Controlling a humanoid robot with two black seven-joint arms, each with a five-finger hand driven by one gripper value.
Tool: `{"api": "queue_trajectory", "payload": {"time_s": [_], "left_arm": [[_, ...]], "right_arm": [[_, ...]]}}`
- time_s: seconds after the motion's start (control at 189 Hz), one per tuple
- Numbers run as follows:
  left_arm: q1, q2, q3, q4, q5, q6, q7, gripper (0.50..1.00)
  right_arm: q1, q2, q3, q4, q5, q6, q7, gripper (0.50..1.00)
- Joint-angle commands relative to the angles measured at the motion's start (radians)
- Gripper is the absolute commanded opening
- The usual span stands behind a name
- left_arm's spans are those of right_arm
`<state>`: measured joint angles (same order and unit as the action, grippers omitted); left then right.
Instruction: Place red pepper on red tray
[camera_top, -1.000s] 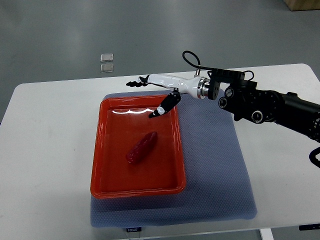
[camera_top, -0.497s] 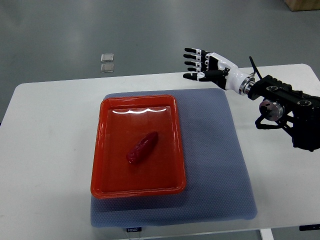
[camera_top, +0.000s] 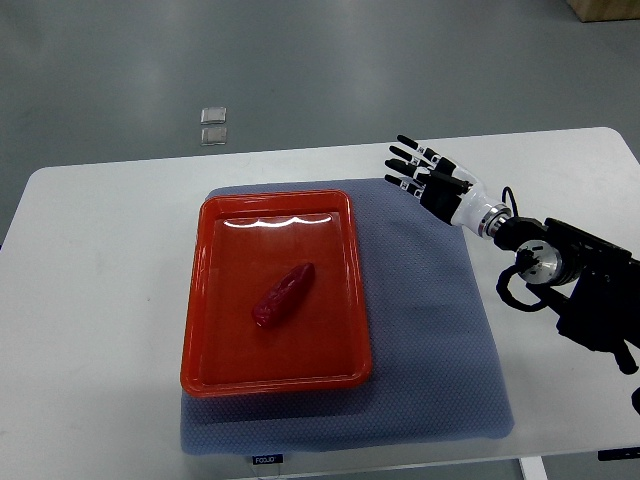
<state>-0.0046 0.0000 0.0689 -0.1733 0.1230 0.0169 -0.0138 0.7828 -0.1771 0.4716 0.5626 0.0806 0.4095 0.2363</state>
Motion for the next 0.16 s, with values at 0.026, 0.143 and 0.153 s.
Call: {"api": "queue_trajectory", "payload": {"time_s": [0.026, 0.143, 0.153], "left_arm": [[0.0, 0.0, 0.0, 0.0, 0.001, 0.0, 0.0, 1.0], [0.0, 0.0, 0.0, 0.0, 0.0, 0.0, 0.0, 1.0], [0.0, 0.0, 0.0, 0.0, 0.0, 0.0, 0.001, 1.0]], "right_arm": [[-0.007, 0.014, 0.012, 0.002, 0.001, 0.014, 0.0, 0.913], [-0.017, 0.025, 0.061, 0.002, -0.001, 0.012, -0.002, 0.913], [-0.017, 0.025, 0.062, 0.002, -0.001, 0.009, -0.002, 0.913]]}}
